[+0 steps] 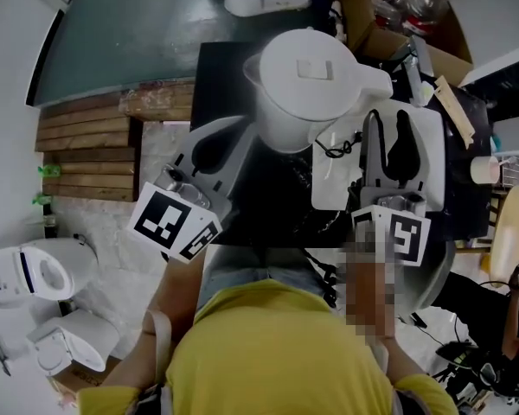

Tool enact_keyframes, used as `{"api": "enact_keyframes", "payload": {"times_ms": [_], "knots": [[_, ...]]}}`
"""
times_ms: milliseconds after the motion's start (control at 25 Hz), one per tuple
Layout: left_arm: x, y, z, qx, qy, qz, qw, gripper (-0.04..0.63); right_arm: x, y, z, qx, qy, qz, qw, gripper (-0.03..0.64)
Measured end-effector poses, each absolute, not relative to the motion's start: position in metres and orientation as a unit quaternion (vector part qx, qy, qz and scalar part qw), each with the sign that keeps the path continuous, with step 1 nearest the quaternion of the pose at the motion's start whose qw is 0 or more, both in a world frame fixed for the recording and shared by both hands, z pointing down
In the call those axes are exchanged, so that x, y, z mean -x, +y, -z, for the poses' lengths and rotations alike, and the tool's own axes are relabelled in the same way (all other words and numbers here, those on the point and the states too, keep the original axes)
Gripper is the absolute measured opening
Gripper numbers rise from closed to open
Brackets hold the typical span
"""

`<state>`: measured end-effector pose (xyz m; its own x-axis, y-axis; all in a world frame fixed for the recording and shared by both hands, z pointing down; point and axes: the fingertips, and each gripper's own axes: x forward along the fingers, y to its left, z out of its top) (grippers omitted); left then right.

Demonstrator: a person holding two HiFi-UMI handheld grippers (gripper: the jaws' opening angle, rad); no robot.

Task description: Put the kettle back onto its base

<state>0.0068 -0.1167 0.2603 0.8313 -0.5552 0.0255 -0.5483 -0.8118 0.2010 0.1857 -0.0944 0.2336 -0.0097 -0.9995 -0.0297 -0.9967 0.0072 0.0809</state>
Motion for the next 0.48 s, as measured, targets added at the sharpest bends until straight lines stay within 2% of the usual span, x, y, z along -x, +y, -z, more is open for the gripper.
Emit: {"api": "enact_keyframes", "payload": {"times_ms": [240,480], "knots": [[-0.008,-0.099,-0.237,-0.950,-0.297,0.020,0.090,0.002,-0.163,-0.076,-0.212,-0.686,-0.726,0.050,0.015,0.148],[-0.009,-0.083,-0.220,-0.948,-0.308,0.027,0.080,0.002,-0.140,-0.058,-0.198,-0.663,-0.746,0.053,0.018,0.081]]}}
